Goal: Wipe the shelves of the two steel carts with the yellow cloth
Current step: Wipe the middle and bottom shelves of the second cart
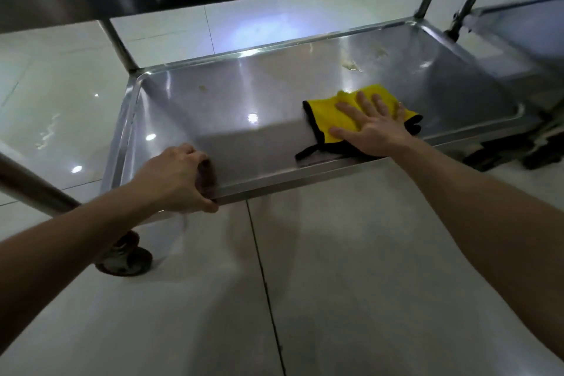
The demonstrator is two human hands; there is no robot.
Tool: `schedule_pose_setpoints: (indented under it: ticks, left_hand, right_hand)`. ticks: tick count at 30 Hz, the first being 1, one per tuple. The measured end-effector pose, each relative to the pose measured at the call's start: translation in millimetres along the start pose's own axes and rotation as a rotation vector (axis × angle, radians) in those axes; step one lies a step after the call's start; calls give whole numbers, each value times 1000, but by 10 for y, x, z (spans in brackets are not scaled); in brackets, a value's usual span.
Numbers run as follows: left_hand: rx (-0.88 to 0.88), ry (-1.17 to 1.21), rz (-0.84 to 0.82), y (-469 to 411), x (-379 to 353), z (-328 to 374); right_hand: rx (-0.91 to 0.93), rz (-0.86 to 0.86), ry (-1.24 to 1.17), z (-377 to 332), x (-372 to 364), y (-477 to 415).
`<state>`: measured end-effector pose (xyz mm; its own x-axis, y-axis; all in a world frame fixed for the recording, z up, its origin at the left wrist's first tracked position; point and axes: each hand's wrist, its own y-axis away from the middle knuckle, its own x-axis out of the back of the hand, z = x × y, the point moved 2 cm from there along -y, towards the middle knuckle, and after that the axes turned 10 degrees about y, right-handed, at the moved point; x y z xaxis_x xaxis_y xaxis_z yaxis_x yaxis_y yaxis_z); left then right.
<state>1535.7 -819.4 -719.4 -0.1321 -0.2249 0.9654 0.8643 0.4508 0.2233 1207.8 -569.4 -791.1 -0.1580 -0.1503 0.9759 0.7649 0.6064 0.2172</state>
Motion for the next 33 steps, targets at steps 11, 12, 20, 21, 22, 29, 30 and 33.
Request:
schedule_pose_setpoints:
  ticks: [11,12,20,21,22,29,30,33]
  left_hand:
    - [-44,-4,6,71,50,57]
    - [-37,-8,5,67,61,57]
    - [33,-32,-36,13,107,94]
    - [45,-43,-44,4,103,98]
    - [55,-51,-53,-6,101,101]
    - [117,-63,-168,-106,141,142]
    - [135,-24,-199,-118,180,178]
    - [92,-66,-175,-235,327,481]
  right_hand:
    - [90,20,56,-1489,213,-598]
    - [154,28,67,-1672,197,-556]
    - [558,117,32,-1416,-74,124]
    - [576,120,19,-1279,-82,165]
    - [576,122,2,-1128,-82,186]
    - [53,111,-44,223,-98,205]
    - [-20,107,-31,332,-97,204]
    - [-57,86,4,390,-102,199]
